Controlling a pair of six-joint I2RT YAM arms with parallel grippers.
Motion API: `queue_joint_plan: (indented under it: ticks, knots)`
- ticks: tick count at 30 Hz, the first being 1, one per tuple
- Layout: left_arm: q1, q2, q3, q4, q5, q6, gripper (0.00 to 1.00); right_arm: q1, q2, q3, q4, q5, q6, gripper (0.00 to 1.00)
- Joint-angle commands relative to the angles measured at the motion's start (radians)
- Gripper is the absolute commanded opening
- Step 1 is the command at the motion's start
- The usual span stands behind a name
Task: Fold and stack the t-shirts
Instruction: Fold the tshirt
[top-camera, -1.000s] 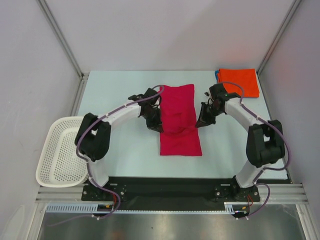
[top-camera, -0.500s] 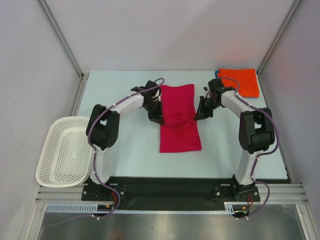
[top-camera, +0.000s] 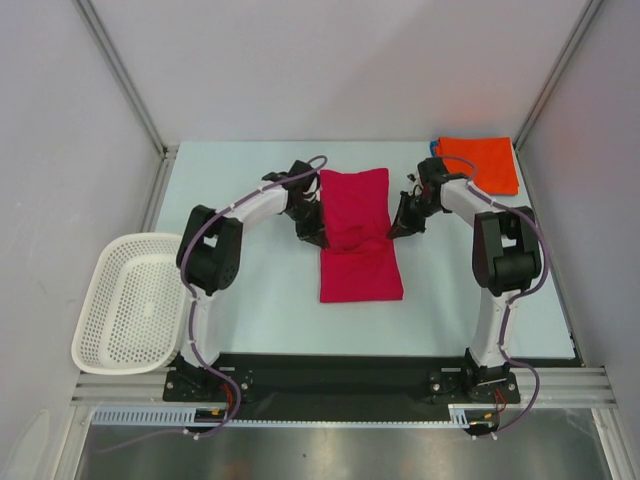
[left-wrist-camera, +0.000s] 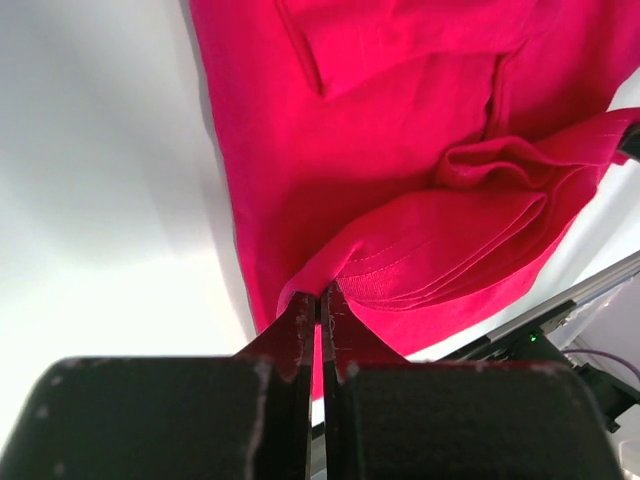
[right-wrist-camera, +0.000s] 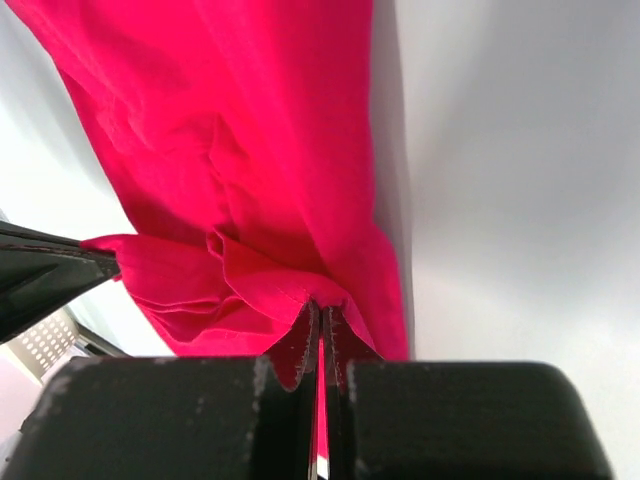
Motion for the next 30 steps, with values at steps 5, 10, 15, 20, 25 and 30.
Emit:
queue_joint_plan:
  ticks: [5,10,15,20,25,30]
  knots:
    - [0.043,0.025,0.068,0.039,0.02,-0.01,0.01,-0.007,0.043,0.095,0.034,-0.013,-0.006,0.01]
    - [0.061,0.059,0.094,0.041,0.037,-0.027,0.3,-0.01,0.063,0.12,0.031,-0.002,-0.001,0.08]
    - [0.077,-0.004,0.105,0.049,-0.059,-0.021,0.56,-0.024,0.038,0.136,0.045,0.042,-0.001,0.23]
    - [0.071,-0.172,0.009,0.098,-0.162,-0.022,0.65,-0.005,-0.019,0.156,-0.016,0.123,-0.038,0.42]
    - [0.012,-0.291,-0.148,0.157,-0.07,0.004,0.44,0.076,-0.144,0.06,-0.044,0.119,-0.049,0.47]
    - [-0.046,-0.259,-0.223,0.219,0.022,-0.024,0.21,0.143,-0.138,-0.011,0.034,0.064,0.014,0.39]
